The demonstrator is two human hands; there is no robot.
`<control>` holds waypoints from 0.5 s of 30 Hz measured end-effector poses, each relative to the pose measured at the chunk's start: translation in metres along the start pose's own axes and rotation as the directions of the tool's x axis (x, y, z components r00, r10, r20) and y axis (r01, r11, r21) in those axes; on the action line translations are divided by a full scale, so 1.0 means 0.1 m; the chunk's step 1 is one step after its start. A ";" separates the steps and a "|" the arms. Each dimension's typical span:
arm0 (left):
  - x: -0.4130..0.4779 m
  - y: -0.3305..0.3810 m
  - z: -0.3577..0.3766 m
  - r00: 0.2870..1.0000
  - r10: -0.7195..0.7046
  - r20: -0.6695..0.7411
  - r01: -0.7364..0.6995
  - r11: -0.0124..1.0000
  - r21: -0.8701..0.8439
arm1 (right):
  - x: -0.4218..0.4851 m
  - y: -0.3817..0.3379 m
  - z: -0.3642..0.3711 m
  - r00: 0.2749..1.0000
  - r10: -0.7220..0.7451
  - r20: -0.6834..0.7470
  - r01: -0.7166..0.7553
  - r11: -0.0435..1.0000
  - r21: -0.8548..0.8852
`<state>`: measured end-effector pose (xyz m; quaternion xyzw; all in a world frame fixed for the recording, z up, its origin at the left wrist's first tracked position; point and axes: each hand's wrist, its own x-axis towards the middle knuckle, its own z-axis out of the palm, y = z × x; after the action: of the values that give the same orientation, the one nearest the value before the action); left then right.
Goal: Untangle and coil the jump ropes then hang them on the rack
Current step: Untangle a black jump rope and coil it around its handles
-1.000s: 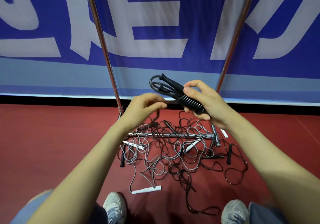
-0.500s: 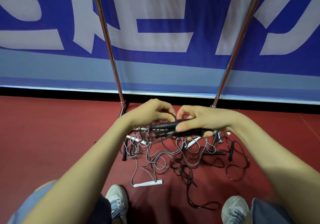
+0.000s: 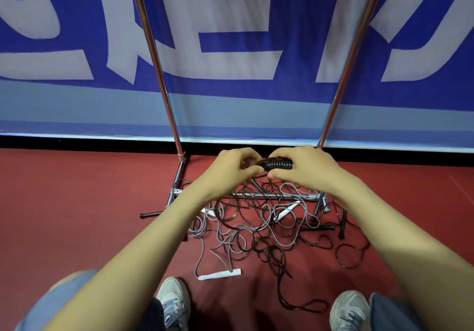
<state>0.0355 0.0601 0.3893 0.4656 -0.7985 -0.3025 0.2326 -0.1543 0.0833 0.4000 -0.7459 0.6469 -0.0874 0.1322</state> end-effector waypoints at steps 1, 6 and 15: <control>0.00 0.00 0.01 0.997 -0.064 0.046 0.069 0.990 -0.126 | 0.00 0.00 0.02 0.997 0.000 -0.083 -0.005 0.998 -0.059; -0.05 0.06 0.05 0.950 -0.146 0.276 0.294 0.721 -0.627 | 0.01 0.15 -0.09 0.926 0.032 -0.377 -0.029 0.999 0.013; -0.02 0.10 -0.07 0.970 -0.133 0.201 0.239 0.644 -0.727 | 0.02 0.12 -0.03 0.925 -0.049 -0.377 0.031 0.998 -0.052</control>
<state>0.0353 0.0640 0.4012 0.3883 -0.5655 -0.6544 0.3180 -0.1660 0.0799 0.3995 -0.7309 0.6468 -0.2175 -0.0137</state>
